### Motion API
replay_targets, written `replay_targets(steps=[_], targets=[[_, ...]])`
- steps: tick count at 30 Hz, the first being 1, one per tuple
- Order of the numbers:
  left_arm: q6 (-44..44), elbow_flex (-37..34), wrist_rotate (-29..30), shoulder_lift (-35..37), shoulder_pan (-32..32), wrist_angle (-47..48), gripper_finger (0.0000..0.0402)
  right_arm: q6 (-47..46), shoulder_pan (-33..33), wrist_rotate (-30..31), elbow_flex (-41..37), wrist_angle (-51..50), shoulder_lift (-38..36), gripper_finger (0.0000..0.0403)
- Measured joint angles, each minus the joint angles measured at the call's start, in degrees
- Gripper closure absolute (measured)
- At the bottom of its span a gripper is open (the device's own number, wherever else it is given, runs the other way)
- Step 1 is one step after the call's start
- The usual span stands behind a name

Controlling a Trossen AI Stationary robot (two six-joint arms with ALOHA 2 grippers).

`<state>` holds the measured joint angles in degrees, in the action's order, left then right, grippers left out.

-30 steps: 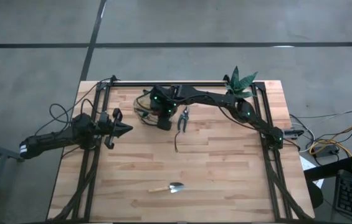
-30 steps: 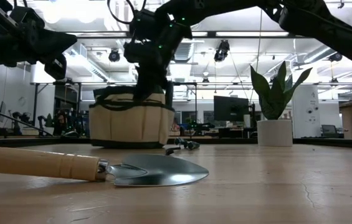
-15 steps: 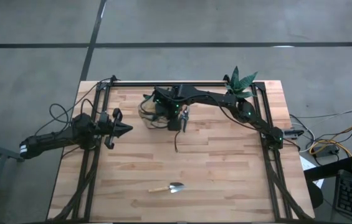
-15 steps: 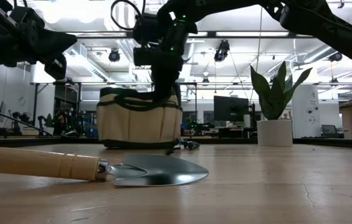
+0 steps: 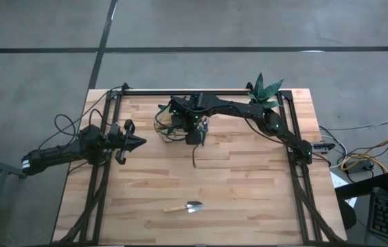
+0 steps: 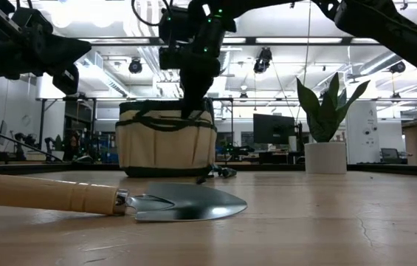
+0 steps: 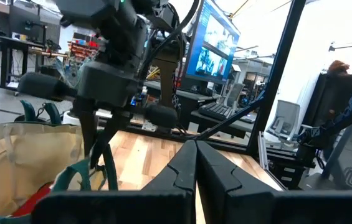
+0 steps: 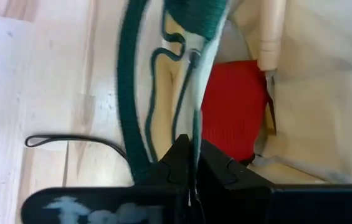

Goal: Pick & Place Garden tools in Gardening bag
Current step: Adjust the gardening bag

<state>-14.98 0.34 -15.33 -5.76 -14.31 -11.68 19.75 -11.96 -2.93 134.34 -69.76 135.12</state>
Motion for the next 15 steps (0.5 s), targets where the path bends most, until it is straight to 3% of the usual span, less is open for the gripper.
replay_targets(steps=[15], targets=[[0.0,0.0,0.0,0.0,0.0,0.0,0.0392,-1.7,0.4,-2.6,0.2,0.1,-1.0,0.0387]])
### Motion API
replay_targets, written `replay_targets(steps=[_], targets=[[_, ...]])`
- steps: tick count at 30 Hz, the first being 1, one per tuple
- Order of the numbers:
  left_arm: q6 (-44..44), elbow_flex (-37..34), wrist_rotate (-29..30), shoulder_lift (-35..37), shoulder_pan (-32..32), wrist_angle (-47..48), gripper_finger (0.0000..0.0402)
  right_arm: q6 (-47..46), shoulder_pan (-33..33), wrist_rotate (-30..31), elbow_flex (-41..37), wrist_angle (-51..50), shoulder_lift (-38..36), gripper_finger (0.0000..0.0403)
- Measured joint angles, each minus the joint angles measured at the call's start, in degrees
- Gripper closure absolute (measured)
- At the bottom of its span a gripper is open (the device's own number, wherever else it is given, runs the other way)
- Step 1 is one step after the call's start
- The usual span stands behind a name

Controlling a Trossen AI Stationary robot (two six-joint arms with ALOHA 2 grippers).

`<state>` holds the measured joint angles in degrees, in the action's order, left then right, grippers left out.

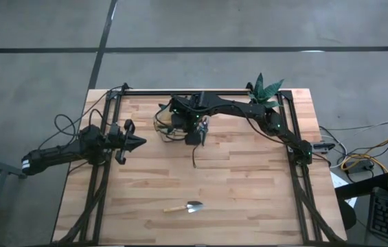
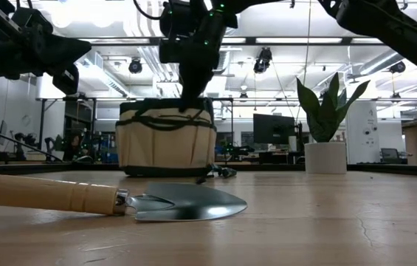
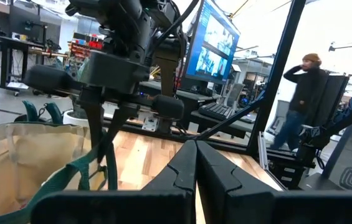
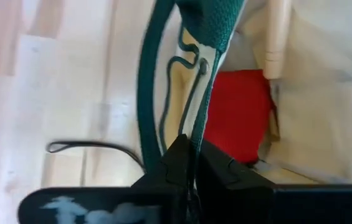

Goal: Pick & Place Garden tools in Gardening bag
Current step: Adjust the gardening bag, then put the shear scissor into the gardening bag

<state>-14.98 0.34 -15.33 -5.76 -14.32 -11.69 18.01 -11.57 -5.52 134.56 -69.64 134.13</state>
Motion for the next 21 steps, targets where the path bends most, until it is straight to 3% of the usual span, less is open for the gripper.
replay_targets(steps=[21], targets=[[0.0,0.1,0.0,0.0,0.0,0.0,0.0392,-4.1,0.5,-2.5,0.1,2.8,-2.7,0.019]])
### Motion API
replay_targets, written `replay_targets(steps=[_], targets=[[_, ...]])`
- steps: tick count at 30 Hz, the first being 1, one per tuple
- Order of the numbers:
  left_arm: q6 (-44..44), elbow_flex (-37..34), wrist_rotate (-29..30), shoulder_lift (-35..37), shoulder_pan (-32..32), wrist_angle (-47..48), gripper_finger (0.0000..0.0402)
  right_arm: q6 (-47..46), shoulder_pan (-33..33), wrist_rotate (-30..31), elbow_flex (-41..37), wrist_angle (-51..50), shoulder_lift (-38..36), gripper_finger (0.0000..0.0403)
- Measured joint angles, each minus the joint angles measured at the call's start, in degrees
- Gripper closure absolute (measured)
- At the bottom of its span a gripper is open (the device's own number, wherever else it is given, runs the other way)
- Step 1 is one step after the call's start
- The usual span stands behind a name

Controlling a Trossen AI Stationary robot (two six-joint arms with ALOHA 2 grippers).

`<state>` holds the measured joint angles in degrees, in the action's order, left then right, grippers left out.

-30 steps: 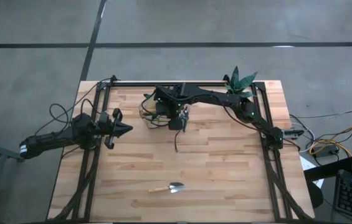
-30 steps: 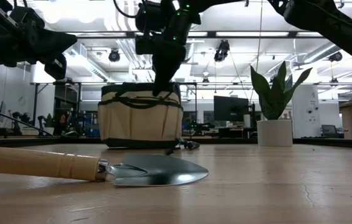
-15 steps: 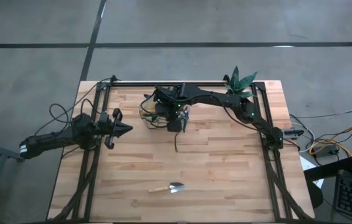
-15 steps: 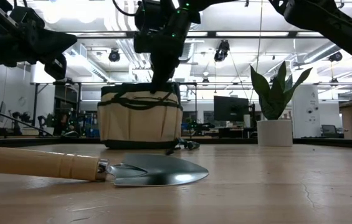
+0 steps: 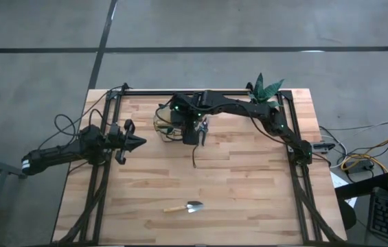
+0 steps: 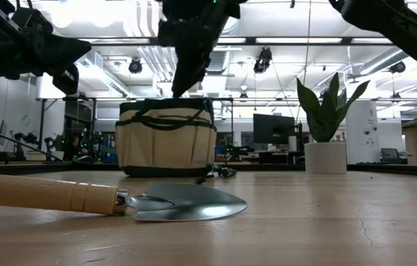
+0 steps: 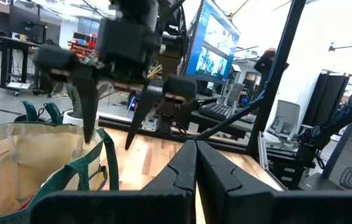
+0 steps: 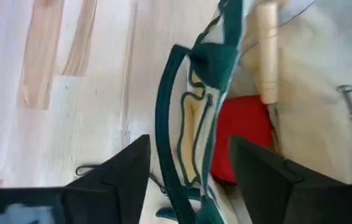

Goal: Pick & Place Garden tools in Gardening bag
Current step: Put the shear scissor into the gardening bag

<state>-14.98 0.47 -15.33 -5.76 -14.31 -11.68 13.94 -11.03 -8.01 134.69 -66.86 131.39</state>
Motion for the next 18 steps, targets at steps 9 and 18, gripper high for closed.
replay_targets(steps=[9,18], targets=[[0.0,0.1,0.0,0.0,0.0,0.2,0.0392,-1.2,0.2,0.0,0.0,0.3,-4.3,0.0163],[0.0,0.1,0.0,0.0,0.0,0.2,0.0392,-2.8,1.2,-1.0,0.1,-6.2,-7.9,0.0157]])
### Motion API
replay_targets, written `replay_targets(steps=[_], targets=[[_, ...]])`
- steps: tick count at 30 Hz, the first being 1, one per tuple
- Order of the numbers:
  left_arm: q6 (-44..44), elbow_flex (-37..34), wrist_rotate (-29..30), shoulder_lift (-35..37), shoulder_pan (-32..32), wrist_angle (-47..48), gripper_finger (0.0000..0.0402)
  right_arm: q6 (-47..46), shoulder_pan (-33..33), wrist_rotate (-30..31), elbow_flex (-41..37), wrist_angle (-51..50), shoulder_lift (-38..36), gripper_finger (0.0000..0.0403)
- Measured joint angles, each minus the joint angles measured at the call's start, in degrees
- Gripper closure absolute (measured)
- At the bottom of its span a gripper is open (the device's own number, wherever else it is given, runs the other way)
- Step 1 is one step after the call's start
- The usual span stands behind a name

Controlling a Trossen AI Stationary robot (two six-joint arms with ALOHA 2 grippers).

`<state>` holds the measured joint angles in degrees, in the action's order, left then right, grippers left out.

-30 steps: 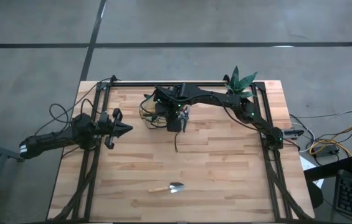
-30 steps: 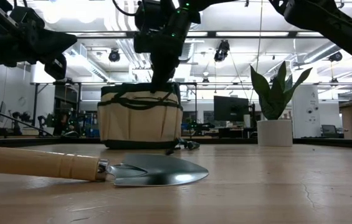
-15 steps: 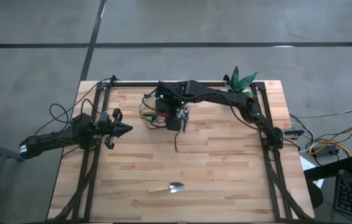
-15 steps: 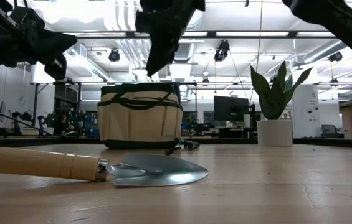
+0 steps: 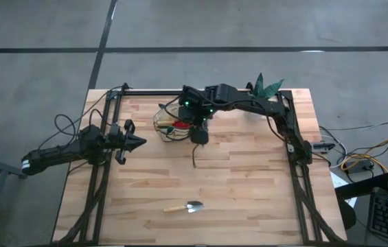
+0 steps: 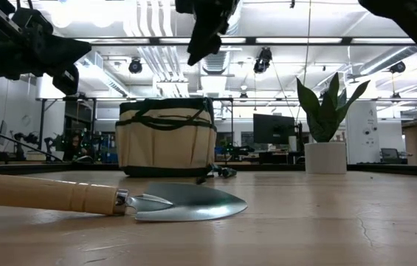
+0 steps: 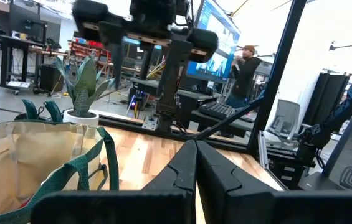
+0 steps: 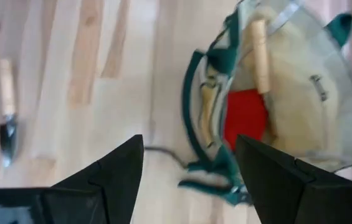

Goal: Pick & Place Garden tools in Gardening bag
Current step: Put the shear scissor into the gardening bag

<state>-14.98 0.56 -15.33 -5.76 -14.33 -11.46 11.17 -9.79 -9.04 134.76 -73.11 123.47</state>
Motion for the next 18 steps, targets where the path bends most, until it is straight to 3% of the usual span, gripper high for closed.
replay_targets(steps=[3,7,12,18], targets=[[0.0,0.0,0.0,0.0,0.0,0.0,0.0392,-2.3,0.1,-0.6,0.0,-2.2,-0.1,0.0162],[0.0,0.0,0.0,0.0,0.0,0.0,0.0392,-6.9,0.0,-5.8,0.0,-5.3,-0.1,0.0165],[0.0,0.0,0.0,0.0,0.0,0.0,0.0392,-9.1,1.3,-6.0,-1.0,-7.6,0.1,0.0163],[0.0,0.0,0.0,0.0,0.0,0.0,0.0392,-19.5,1.2,-4.4,-5.5,-7.6,0.1,0.0166]])
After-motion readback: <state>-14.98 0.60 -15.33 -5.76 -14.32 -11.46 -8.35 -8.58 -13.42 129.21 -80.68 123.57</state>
